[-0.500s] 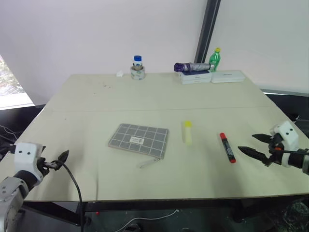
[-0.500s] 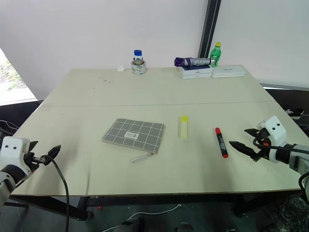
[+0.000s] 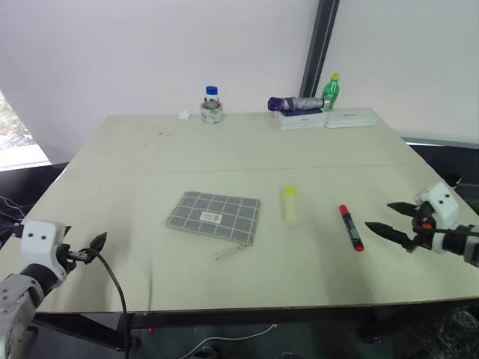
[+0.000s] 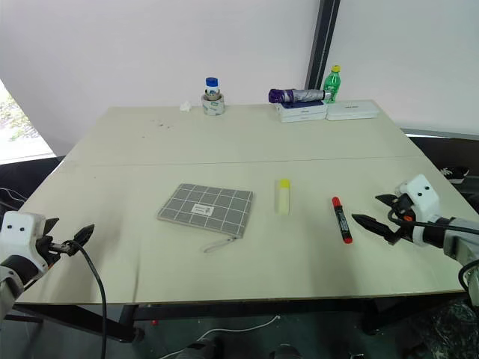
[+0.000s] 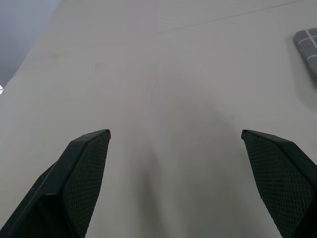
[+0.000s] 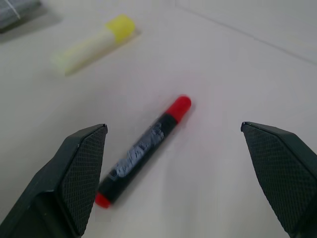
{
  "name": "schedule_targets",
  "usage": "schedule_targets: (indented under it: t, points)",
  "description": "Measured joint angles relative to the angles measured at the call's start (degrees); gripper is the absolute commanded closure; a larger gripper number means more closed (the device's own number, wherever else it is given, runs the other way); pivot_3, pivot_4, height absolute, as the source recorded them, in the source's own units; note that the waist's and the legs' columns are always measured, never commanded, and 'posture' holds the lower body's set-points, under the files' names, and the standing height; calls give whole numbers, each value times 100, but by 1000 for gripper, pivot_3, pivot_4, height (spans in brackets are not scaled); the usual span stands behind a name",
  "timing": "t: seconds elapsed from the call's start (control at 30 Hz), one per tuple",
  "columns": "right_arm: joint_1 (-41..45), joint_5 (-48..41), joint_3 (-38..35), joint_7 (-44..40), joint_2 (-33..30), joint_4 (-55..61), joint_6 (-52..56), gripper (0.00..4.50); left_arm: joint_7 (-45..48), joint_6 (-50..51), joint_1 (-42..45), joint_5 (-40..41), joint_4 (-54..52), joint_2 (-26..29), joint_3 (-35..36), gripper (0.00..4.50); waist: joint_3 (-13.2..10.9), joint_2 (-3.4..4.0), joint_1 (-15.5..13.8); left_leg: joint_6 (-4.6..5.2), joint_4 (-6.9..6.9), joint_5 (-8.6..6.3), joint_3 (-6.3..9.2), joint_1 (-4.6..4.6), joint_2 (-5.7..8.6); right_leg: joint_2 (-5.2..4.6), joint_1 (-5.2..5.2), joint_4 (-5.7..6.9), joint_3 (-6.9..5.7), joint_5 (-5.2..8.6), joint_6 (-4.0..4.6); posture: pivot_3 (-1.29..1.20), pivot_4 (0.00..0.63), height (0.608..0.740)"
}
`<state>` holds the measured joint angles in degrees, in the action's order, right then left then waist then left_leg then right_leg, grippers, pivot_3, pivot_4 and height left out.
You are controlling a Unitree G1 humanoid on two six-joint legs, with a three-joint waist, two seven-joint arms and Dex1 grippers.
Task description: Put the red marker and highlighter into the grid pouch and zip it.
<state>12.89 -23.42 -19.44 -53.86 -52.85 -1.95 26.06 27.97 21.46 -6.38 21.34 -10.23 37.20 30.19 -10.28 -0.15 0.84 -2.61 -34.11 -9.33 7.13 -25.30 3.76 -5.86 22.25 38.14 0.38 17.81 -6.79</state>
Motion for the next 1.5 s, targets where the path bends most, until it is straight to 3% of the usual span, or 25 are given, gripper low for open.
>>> schedule_targets:
  t: [0.03,0.13,0.33,0.7,1.0,1.23,1.5]
  points:
    - [101,-7,116,30,46,135,20,0,29,-101,1,-78,0,3,-35,29,0,0,-3,1,0,0,-2,0,0,0,0,0,1,0,0,0,150,736]
    - [488,-49,454,249,467,494,209,1204,115,-533,1,-404,78,78,-243,0,1,-1,-9,2,0,-1,-5,0,-1,0,2,-1,5,0,1,0,150,736]
    - [1102,-16,1364,892,1258,1174,820,4439,371,-1631,295,-1180,703,349,-890,0,0,-2,-36,3,0,-2,-5,-3,1,0,6,-1,10,-1,2,0,150,736]
    - [1594,614,2698,2323,2535,1473,1867,4481,464,-4098,2200,-2747,3124,820,-2396,0,0,-2,1,3,8,-1,-7,-2,8,6,21,8,13,-15,-24,0,150,736]
    - [1984,1204,3019,3007,2912,1051,2252,4481,564,-5777,3537,-3589,4944,834,-3481,0,0,-2,19,4,7,-1,-26,-2,31,9,21,17,17,-21,-35,0,150,736]
    - [2091,1535,3165,3127,2953,790,2369,4481,611,-6395,4173,-3772,5812,824,-3840,0,1,-2,28,5,0,0,-29,1,31,12,20,30,17,-22,-36,0,150,736]
    - [2377,1842,3535,3129,3383,121,2202,4481,653,-6698,4387,-3822,6115,709,-3960,0,1,-3,28,5,-8,0,-28,3,31,14,17,39,18,-22,-37,0,150,736]
